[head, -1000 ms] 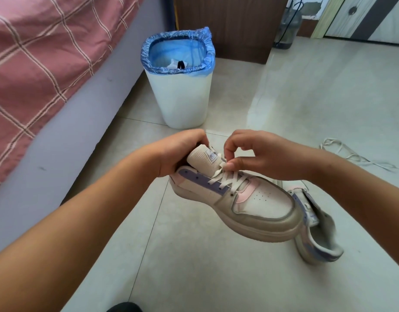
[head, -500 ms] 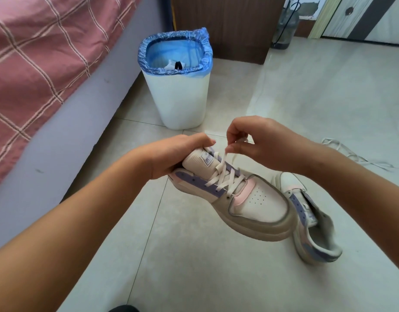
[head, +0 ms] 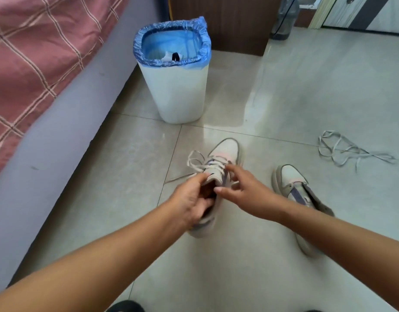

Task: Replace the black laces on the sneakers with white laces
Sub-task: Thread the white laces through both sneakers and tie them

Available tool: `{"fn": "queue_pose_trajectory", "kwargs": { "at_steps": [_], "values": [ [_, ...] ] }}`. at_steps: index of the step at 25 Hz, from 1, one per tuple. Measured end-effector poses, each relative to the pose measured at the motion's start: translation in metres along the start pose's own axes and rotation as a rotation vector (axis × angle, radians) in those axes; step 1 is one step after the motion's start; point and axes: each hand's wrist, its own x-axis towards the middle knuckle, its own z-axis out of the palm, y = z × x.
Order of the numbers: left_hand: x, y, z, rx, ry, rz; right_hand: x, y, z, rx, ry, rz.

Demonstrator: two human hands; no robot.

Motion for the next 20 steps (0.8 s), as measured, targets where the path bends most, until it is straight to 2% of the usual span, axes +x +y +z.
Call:
{"fn": "queue_pose_trajectory", "kwargs": {
  "at_steps": [2, 3, 6, 7, 8, 10, 11, 12, 14, 15, 18, 20],
  "values": [
    [0.005, -0.029, -0.006, -0.066, 0.089, -0.039, 0.005, 0.009, 0.027, 0.311, -0.087, 0.139],
    [0.007, -0.042, -0.009, -0.113, 0.133, -0.053, 0.007, 0.014, 0.039, 0.316, -0.105, 0.165],
    [0.008, -0.063, -0.022, -0.242, 0.137, -0.105, 0.015, 0.036, 0.066, 0.004, -0.05, 0.076],
    [0.006, -0.062, -0.028, -0.169, 0.121, -0.131, 0.015, 0.041, 0.07, -0.056, -0.058, 0.045],
    [0.002, -0.058, -0.035, 0.013, 0.117, -0.172, 0.015, 0.045, 0.072, -0.111, -0.062, 0.001],
    [-0.009, -0.043, -0.049, 0.51, 0.111, -0.254, 0.014, 0.051, 0.071, -0.26, -0.057, -0.136],
    [-0.013, -0.033, -0.055, 0.705, 0.105, -0.23, 0.014, 0.051, 0.067, -0.32, -0.057, -0.213],
    [-0.013, -0.024, -0.061, 0.872, 0.119, -0.127, 0.015, 0.051, 0.064, -0.357, -0.064, -0.281],
    [-0.004, -0.01, -0.073, 1.265, 0.186, 0.253, 0.018, 0.054, 0.057, -0.389, -0.1, -0.393],
    [0.003, -0.009, -0.078, 1.442, 0.17, 0.409, 0.022, 0.056, 0.055, -0.396, -0.105, -0.433],
    [0.023, -0.021, -0.091, 1.778, 0.022, 0.672, 0.028, 0.052, 0.048, -0.537, -0.147, -0.457],
    [0.031, -0.027, -0.094, 1.917, 0.006, 0.838, 0.033, 0.05, 0.042, -0.628, -0.164, -0.528]
  ]
}}
